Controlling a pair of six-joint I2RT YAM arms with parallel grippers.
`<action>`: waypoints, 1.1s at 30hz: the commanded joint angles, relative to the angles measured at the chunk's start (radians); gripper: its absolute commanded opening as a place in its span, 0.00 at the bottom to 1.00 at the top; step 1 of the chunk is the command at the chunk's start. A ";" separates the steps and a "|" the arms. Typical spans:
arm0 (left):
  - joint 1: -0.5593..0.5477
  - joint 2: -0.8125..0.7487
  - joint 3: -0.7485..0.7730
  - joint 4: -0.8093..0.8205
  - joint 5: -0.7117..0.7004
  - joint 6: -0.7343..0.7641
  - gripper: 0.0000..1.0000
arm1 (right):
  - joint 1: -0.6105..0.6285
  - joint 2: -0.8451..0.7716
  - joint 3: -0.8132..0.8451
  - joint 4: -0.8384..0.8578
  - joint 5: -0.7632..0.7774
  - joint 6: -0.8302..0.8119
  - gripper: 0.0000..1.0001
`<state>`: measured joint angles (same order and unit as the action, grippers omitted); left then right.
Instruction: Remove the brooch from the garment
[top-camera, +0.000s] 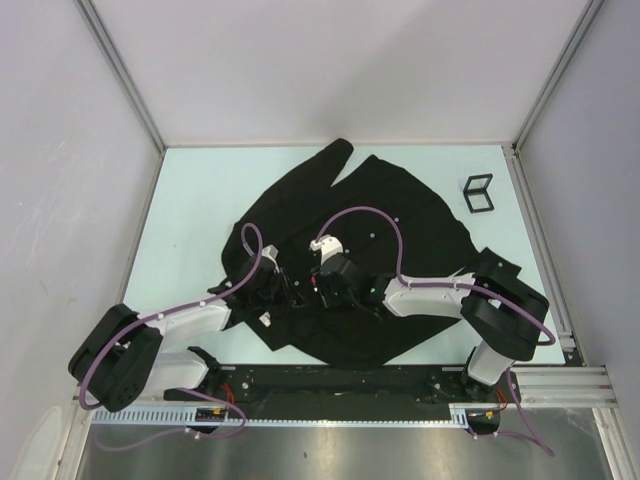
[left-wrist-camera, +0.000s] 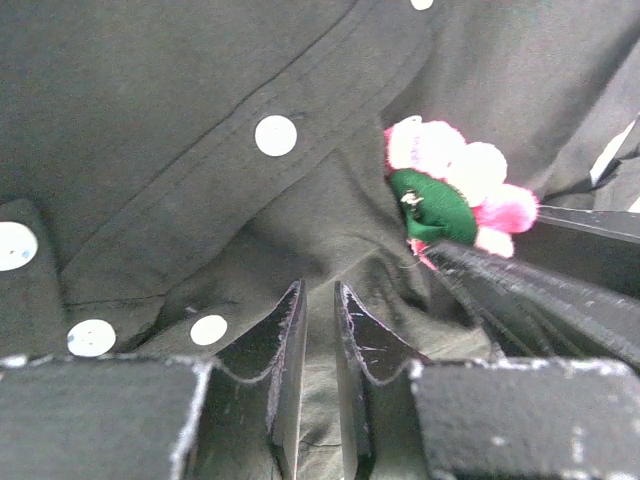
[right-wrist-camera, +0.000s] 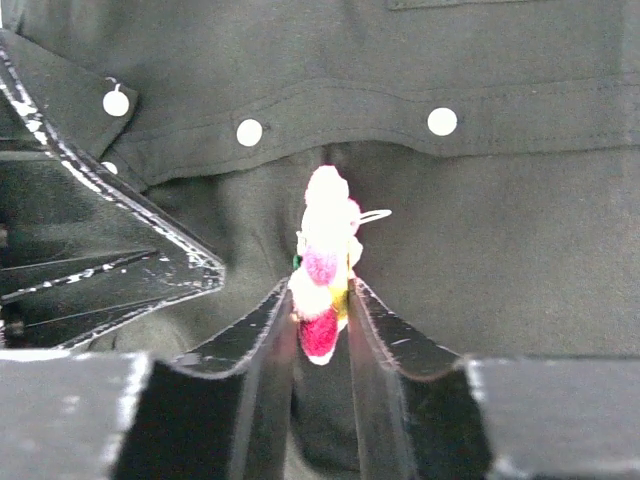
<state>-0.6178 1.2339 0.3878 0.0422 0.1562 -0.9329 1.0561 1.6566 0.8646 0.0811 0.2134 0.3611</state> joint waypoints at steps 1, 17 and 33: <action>-0.003 -0.030 -0.021 0.012 -0.026 0.020 0.21 | -0.002 -0.027 0.002 -0.004 0.056 -0.025 0.26; -0.003 -0.028 0.097 -0.034 0.008 0.054 0.23 | -0.050 -0.004 -0.056 0.065 -0.005 0.022 0.00; 0.003 0.096 0.186 -0.021 0.003 0.069 0.24 | -0.087 -0.020 -0.113 0.106 -0.022 0.061 0.00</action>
<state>-0.6174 1.3109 0.5182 -0.0006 0.1604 -0.8894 0.9874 1.6474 0.7784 0.2035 0.1596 0.4088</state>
